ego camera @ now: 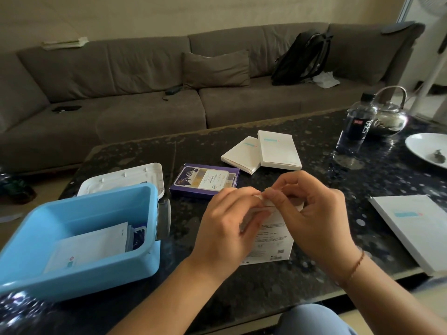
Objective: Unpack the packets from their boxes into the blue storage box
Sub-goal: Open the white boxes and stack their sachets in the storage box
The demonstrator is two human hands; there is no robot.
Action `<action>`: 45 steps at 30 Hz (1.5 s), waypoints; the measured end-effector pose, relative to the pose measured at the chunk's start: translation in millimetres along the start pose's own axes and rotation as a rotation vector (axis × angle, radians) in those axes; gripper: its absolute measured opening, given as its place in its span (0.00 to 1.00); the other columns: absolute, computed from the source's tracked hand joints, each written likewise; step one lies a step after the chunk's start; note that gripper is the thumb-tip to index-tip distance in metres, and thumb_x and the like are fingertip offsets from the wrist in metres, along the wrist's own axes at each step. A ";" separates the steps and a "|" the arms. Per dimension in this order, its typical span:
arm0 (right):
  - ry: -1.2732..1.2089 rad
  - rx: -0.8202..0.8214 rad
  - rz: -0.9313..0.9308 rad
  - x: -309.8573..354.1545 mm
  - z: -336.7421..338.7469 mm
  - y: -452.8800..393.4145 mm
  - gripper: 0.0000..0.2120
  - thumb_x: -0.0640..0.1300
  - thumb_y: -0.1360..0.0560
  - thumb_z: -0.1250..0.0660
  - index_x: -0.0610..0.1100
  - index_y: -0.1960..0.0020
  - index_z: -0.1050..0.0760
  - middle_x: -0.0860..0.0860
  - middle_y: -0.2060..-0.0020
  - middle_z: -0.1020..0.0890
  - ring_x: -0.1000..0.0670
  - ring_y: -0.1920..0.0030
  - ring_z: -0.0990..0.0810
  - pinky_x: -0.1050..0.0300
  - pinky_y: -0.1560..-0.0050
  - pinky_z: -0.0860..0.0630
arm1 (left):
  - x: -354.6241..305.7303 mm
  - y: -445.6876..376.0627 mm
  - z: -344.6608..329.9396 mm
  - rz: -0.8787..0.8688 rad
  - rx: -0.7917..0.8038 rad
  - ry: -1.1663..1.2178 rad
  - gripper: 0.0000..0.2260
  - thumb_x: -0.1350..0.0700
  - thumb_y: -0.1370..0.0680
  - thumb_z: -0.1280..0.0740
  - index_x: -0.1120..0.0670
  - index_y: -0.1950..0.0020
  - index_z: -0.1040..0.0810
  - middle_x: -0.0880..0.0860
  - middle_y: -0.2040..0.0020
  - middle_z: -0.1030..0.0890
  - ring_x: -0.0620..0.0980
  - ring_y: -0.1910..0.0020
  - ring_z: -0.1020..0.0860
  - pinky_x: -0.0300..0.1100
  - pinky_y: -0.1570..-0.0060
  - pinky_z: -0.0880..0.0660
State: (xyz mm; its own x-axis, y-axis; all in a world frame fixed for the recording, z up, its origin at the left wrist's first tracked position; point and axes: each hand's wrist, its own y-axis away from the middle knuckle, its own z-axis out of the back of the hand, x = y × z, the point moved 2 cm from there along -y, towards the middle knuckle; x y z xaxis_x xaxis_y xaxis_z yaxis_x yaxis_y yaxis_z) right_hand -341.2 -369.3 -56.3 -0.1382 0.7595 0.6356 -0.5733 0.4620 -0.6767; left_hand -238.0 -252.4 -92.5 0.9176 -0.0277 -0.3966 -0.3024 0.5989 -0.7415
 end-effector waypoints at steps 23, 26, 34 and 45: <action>-0.322 0.226 -0.379 -33.0 28.8 -5.3 0.11 0.28 0.27 0.33 0.41 0.58 0.16 0.49 0.56 0.13 0.49 0.52 0.14 0.44 0.48 0.18 | -3.2 -1.7 2.8 0.029 -0.042 -0.026 0.11 0.49 0.22 0.31 0.56 0.51 0.19 0.51 0.47 0.17 0.46 0.47 0.21 0.42 0.50 0.21; -0.237 0.232 -0.321 -30.2 27.5 -0.6 0.09 0.33 0.26 0.31 0.45 0.57 0.16 0.53 0.54 0.13 0.51 0.51 0.15 0.46 0.49 0.18 | 0.8 -1.2 7.5 0.083 -0.023 0.050 0.14 0.48 0.22 0.32 0.56 0.44 0.21 0.51 0.46 0.18 0.45 0.48 0.20 0.40 0.55 0.18; 0.296 0.235 0.040 -7.0 7.2 -7.1 0.19 0.66 0.28 0.36 0.54 0.53 0.17 0.61 0.52 0.17 0.58 0.48 0.19 0.51 0.51 0.20 | 6.6 -3.6 13.4 0.076 -0.005 0.118 0.12 0.51 0.23 0.30 0.58 0.44 0.18 0.52 0.46 0.16 0.45 0.47 0.17 0.43 0.52 0.18; 0.078 0.166 0.235 -24.0 -4.6 11.8 0.07 0.52 0.30 0.26 0.49 0.57 0.16 0.54 0.42 0.19 0.50 0.40 0.23 0.52 0.42 0.24 | 7.1 -9.0 22.2 0.112 0.121 0.167 0.12 0.52 0.24 0.30 0.55 0.43 0.19 0.48 0.44 0.17 0.43 0.45 0.19 0.43 0.49 0.19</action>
State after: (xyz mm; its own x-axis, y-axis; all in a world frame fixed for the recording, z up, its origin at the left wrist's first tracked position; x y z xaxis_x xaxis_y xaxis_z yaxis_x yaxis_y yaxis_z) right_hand -341.0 -380.1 -81.3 -0.2235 0.8727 0.4342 -0.6582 0.1934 -0.7276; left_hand -223.0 -240.2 -76.6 0.8214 -0.0818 -0.5644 -0.3578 0.6967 -0.6217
